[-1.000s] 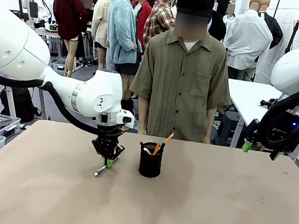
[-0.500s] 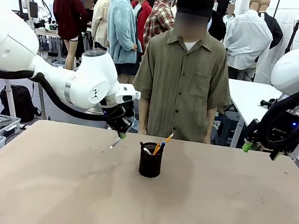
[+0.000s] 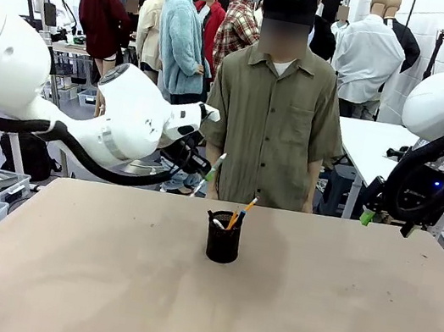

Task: Place the pens into the pen holder.
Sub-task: Pick up a writing instrument from the table and place it into the Pen holder.

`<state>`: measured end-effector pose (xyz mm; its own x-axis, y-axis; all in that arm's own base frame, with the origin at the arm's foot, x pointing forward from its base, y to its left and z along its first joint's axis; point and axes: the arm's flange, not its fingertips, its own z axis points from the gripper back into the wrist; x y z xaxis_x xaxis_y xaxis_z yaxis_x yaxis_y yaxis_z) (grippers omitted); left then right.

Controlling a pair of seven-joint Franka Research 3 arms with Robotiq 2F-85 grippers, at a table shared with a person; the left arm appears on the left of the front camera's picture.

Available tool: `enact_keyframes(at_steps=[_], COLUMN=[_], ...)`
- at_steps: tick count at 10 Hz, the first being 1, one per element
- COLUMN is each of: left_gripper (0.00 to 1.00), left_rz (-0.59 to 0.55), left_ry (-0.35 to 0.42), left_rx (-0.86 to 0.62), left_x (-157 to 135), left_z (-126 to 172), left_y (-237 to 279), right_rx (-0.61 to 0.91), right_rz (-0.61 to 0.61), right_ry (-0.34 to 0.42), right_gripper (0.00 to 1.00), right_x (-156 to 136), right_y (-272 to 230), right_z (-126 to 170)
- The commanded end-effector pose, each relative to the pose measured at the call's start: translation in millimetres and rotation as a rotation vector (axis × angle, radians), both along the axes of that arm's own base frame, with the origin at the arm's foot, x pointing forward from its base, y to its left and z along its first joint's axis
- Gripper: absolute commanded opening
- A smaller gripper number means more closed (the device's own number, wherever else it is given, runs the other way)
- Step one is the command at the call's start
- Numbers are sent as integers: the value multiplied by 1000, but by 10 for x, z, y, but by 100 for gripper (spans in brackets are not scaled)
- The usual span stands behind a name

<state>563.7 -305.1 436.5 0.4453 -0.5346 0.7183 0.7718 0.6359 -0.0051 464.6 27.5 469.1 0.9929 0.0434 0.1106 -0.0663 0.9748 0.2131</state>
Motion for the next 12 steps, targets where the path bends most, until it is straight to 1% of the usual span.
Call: enact_keyframes(at_steps=[1,3,5,6,7,9,10,12], left_gripper=[0,0,0,0,0,0,0,0], left_rz=[-233,-317,-444,-513,-554,-657,-678,-744], left_ry=[-9,-36,-25,-59,-90,-119,-101,-106], left_rx=[-135,-181,-260,-297,-315,-365,-373,-400], left_x=[48,85,131,144,175,225,248,289], left_z=[-100,-106,-176,-203,-220,-303,-343,-434], left_y=[487,470,462,440,437,384,357,290], right_rx=[-17,-17,-17,-17,-17,-17,-17,-17], right_rz=[-8,-8,-8,-8,-8,-8,-8,-8], right_ry=[2,2,2,2,2,2,2,2], right_gripper=[100,100,100,100,100,100,100,100], right_x=[-8,-8,-8,-8,-8,-8,-8,-8], right_y=[9,9,9,9,9,9,9,9], right_z=[-11,-11,-11,-11,-11,-11,-11,-11])
